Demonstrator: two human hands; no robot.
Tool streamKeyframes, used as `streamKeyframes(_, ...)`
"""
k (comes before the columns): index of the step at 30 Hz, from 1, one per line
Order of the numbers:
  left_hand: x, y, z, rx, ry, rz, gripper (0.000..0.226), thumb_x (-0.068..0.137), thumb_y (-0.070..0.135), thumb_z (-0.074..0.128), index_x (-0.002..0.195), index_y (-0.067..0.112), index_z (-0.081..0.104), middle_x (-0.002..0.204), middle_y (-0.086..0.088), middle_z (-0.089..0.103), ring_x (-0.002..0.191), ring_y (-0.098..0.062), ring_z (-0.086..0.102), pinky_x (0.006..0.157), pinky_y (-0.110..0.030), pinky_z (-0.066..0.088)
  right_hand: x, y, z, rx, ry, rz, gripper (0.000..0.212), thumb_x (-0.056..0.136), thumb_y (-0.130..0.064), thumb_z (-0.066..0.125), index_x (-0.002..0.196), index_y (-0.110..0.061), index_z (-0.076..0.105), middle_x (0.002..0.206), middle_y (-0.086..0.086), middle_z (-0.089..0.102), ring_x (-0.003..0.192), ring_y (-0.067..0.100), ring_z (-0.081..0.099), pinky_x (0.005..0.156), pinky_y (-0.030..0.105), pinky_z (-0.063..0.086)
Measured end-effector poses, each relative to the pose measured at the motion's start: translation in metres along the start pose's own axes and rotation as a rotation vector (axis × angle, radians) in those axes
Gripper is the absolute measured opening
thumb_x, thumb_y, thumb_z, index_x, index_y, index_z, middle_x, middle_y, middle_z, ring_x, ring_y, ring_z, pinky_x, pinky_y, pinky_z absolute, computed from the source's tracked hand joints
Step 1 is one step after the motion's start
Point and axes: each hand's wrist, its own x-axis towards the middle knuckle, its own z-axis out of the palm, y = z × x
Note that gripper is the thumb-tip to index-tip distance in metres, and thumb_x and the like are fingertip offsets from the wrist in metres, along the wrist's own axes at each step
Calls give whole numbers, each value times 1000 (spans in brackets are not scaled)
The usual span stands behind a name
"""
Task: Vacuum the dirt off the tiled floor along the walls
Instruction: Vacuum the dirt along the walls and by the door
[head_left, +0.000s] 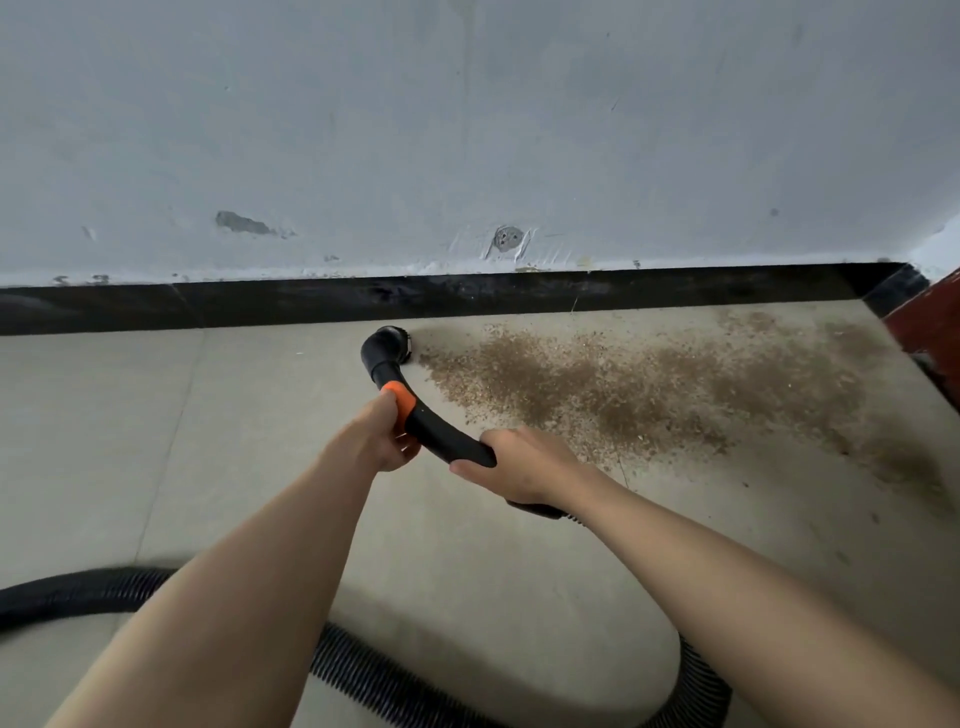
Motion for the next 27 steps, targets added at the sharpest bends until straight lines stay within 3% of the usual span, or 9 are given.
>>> streamKeyframes(5, -1, -2, 10, 74, 20, 48, 36, 97, 44, 45, 109, 10, 53, 95, -6, 61, 89, -19, 58, 72, -28, 45, 15, 4, -14, 6, 38, -1, 50, 92, -66, 43, 97, -19, 57, 82, 0, 61, 82, 26, 61, 60, 31, 39)
streamKeyframes(10, -2, -8, 30, 201, -2, 133, 35, 96, 47, 45, 98, 13, 54, 103, -2, 59, 87, -14, 54, 63, -23, 38, 21, 22, -21, 86, 50, 26, 57, 91, -66, 46, 108, -14, 63, 99, 9, 67, 94, 29, 65, 77, 35, 49)
streamKeyframes(19, 8, -27, 93, 346, 77, 264, 31, 96, 39, 51, 104, 9, 45, 81, -5, 48, 62, -13, 41, 53, -24, 31, 15, 82, -31, 128, 51, 24, 57, 91, -65, 48, 103, -11, 61, 92, 7, 65, 86, 27, 65, 71, 34, 49)
streamKeyframes(27, 3, -74, 177, 428, 54, 245, 38, 96, 40, 50, 114, 7, 51, 89, -4, 51, 69, -14, 43, 59, -24, 36, -18, 174, -26, 220, 122, 58, 61, 89, -69, 46, 108, -13, 62, 91, 7, 66, 84, 27, 65, 71, 36, 50)
